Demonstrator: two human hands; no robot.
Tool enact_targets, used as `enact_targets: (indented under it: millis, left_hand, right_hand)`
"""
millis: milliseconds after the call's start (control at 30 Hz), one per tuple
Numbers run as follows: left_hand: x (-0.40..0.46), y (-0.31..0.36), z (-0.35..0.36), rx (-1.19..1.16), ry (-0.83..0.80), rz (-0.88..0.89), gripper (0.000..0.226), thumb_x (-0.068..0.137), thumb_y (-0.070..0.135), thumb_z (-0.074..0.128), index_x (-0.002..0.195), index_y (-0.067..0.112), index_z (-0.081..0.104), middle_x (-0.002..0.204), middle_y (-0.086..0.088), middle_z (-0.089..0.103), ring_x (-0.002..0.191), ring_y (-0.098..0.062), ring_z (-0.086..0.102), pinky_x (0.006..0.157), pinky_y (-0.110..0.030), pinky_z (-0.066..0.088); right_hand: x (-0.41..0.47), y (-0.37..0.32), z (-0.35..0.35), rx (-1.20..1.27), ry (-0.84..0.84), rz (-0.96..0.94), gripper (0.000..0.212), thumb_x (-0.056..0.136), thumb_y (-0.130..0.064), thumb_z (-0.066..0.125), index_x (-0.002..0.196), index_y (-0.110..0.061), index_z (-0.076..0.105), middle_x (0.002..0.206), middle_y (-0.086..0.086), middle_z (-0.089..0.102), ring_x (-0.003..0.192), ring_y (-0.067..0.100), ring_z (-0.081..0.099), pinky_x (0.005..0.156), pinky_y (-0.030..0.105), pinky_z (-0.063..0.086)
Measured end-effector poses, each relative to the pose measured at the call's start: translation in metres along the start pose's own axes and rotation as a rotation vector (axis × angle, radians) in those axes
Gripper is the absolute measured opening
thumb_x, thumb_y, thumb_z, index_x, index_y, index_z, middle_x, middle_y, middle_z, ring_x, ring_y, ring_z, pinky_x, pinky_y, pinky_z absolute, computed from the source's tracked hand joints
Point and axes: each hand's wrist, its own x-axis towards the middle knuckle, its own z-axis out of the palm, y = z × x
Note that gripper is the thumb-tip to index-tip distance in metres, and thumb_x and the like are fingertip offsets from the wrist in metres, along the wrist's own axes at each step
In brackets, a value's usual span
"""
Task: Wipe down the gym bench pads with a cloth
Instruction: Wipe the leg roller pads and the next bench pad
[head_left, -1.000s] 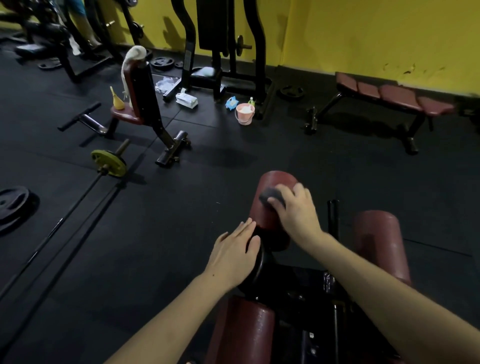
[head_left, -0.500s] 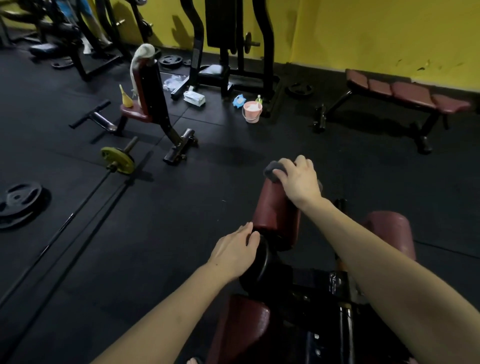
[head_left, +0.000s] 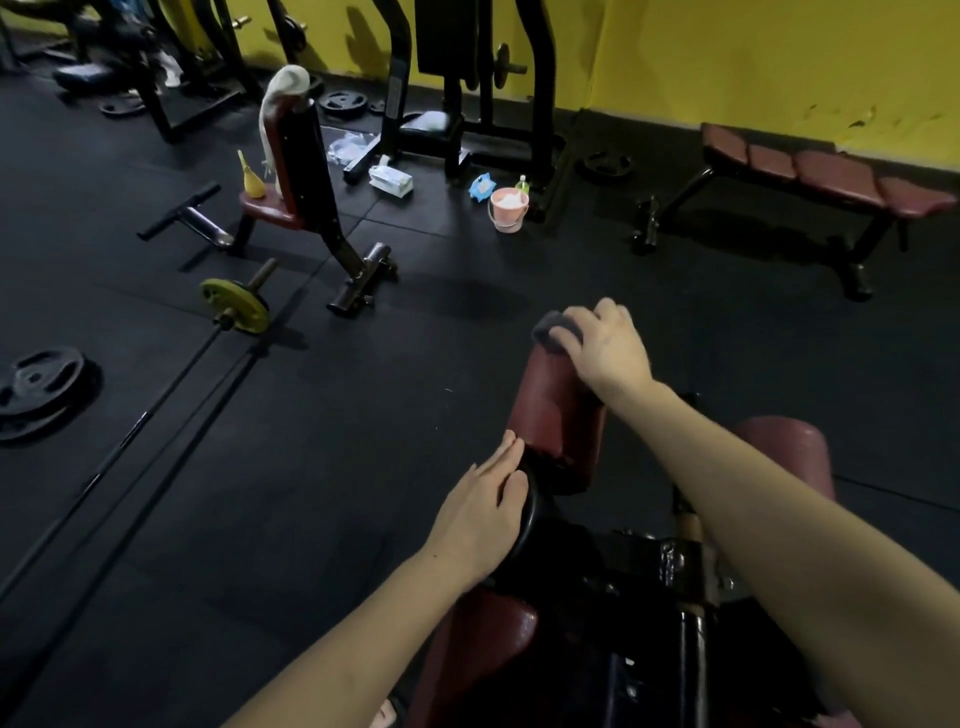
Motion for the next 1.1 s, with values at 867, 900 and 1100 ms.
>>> enact_targets:
  millis: [867,900,1100]
  left_hand:
    - [0.012,0.0,-0.003,-0.09,0.013,-0.014,0.053,0.109,0.043,0.031,0.159,0.029,0.033,0.164,0.015,0.03,0.15,0.003,0.018,0.129,-0.033,0.004]
    - [0.012,0.0,-0.005,-0.121,0.008,-0.041,0.051,0.109,0.043,0.032,0.158,0.03,0.036,0.163,0.017,0.031,0.149,0.003,0.019,0.129,-0.034,0.007]
    - [0.015,-0.01,-0.007,-0.128,-0.014,-0.098,0.069,0.095,0.066,0.026,0.158,0.039,0.034,0.164,0.027,0.022,0.158,-0.015,0.012,0.129,-0.039,0.0]
  right_hand:
    - [-0.118,-0.03,-0.005,0.05,0.061,-0.186,0.031,0.101,-0.044,0.057,0.118,-0.02,0.067,0.094,0.007,0.048,0.09,0.029,0.047,0.071,0.041,0.048]
    - [-0.107,-0.026,-0.002,0.022,0.065,-0.233,0.035,0.101,-0.046,0.054,0.117,-0.018,0.067,0.094,0.008,0.048,0.089,0.032,0.049,0.071,0.043,0.049]
    - [0.002,0.008,0.004,0.049,0.059,0.168,0.046,0.104,-0.05,0.051,0.138,-0.021,0.06,0.122,0.016,0.052,0.119,0.037,0.048,0.1,0.053,0.047]
